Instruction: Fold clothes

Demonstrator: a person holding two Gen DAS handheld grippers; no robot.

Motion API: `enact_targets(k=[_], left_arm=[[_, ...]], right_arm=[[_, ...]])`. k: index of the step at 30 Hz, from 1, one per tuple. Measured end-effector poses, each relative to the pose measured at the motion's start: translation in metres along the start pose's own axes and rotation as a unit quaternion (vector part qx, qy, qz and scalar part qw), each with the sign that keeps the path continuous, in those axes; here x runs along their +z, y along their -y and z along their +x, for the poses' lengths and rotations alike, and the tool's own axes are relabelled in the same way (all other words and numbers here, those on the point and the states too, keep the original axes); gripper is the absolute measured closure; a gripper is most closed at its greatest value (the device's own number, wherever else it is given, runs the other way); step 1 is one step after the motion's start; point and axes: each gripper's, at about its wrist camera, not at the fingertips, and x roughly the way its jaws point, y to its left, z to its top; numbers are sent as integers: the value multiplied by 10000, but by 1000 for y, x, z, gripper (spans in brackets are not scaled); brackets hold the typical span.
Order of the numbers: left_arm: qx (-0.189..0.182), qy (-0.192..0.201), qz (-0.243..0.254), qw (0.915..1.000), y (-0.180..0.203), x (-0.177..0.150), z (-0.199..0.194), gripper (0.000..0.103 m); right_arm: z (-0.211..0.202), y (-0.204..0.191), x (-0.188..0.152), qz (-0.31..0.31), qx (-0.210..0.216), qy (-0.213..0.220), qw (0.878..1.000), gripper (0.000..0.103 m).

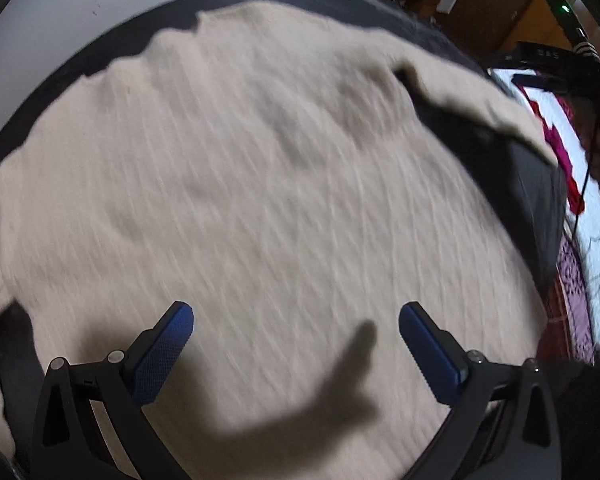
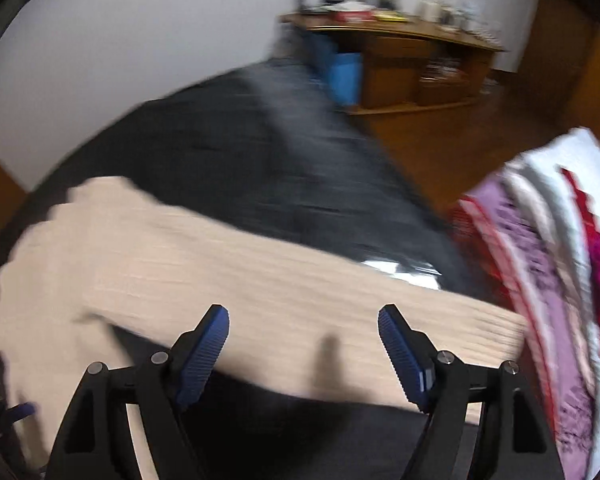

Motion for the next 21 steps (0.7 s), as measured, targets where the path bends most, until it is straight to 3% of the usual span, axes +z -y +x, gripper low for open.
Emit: enact_targets(k=[3,5,7,9,10,14,16,21], left_arm=[[13,61,-130,9999,0,13,10,0],[82,71,-149,9998,-1,-6,8,0],[138,3,-177,9997,-1,-12,14,0],[241,16,-149,9996,10,20,46,0],[299,55,-48,9995,15,18,47,0],[393,155,130,9990,28,12,53,0],[376,192,136,9990,31,12,55,0],[113,143,-178,9997,24,27,56,0]], right_arm=[[17,-50,10,-23,567,-210,9982,25],[28,-86,16,-148,785,-298,9964,25],[42,-115,20,-398,680,-383,9962,25],[58,-134,20,-551,512,-514,9958,25],[66,-139,19,-582,418,-582,9957,25],[91,-138,24,-733,-51,-542,9958,24],[96,-140,28,-809,-202,-462,9954,19],[105,-142,40,-690,-275,-558,9957,12]])
